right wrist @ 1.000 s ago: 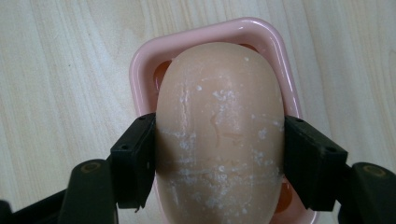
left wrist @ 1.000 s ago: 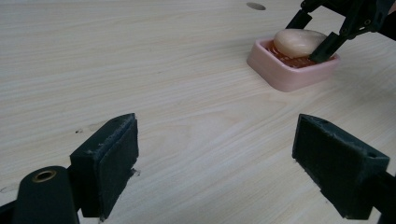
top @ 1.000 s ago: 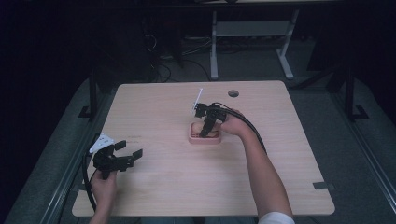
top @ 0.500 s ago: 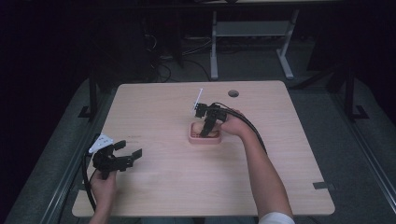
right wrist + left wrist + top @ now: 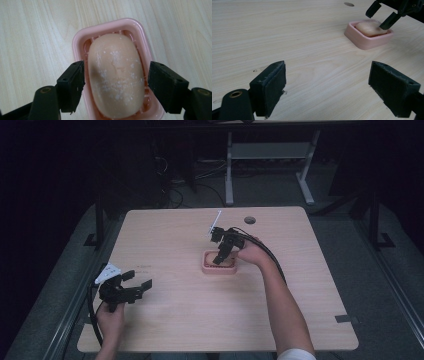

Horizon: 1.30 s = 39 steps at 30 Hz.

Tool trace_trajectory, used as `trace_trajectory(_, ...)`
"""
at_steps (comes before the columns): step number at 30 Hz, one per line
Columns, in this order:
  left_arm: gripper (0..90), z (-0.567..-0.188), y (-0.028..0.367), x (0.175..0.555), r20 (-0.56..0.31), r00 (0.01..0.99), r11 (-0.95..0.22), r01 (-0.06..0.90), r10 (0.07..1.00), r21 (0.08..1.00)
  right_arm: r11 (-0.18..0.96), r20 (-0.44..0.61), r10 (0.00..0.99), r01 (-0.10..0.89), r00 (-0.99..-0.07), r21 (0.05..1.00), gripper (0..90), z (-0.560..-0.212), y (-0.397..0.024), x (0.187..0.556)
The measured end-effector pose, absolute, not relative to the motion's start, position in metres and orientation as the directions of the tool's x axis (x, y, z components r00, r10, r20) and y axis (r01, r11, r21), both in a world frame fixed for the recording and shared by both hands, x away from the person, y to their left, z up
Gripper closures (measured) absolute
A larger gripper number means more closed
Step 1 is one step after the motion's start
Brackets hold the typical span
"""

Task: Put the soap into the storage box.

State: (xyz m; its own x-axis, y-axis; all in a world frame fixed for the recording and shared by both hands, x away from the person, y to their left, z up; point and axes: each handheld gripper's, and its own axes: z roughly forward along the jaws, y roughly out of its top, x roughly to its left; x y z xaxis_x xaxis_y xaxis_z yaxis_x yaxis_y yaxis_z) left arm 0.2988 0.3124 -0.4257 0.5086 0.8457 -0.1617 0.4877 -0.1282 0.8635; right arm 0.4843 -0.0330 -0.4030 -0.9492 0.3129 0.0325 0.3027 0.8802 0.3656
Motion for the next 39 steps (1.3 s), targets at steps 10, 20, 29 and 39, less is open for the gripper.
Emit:
trace_trajectory(10,14.2,-0.426,0.311,0.299,-0.159,0.510,-0.134,0.490,0.846,0.861,0.871,0.057,0.327,0.324,-0.943,0.370,27.6,-0.404,-0.042,0.480)
trace_trajectory(20,14.2,-0.425,0.311,0.298,-0.156,0.515,-0.139,0.488,0.843,0.861,0.856,0.060,0.350,0.346,-0.935,0.386,26.4,-0.401,-0.054,0.475)
trace_trajectory(29,14.2,-0.426,0.310,0.298,-0.157,0.513,-0.138,0.490,0.844,0.861,0.845,0.054,0.355,0.346,-0.933,0.407,25.6,-0.395,-0.063,0.469)
trace_trajectory(39,14.2,-0.426,0.310,0.298,-0.156,0.513,-0.139,0.490,0.844,0.860,0.841,0.052,0.368,0.357,-0.928,0.407,25.6,-0.395,-0.072,0.464)
